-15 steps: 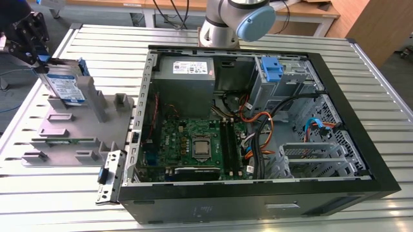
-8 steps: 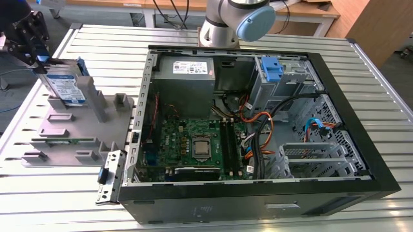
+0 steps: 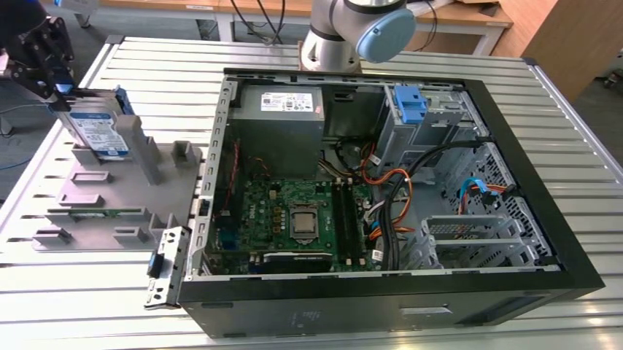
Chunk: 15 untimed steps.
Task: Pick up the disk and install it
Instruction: 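Pick up the disk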
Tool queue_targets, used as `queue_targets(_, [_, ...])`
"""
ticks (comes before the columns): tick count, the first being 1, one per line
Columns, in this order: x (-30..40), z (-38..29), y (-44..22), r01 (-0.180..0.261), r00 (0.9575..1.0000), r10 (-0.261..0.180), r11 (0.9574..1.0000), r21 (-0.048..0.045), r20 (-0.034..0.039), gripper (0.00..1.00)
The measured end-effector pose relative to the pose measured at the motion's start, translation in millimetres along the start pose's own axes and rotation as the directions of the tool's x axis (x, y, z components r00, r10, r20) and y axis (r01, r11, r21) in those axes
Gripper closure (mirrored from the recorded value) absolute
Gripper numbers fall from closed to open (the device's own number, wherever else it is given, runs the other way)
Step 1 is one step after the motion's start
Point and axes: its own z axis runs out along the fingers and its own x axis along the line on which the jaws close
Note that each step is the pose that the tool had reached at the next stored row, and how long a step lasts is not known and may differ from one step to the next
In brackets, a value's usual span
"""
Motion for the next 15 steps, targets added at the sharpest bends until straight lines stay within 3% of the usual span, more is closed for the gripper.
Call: queue_targets(15, [-1.1, 0.3, 2.2, 0.0, 1.0, 0.0, 1.0, 0.0, 0.0005, 0.56])
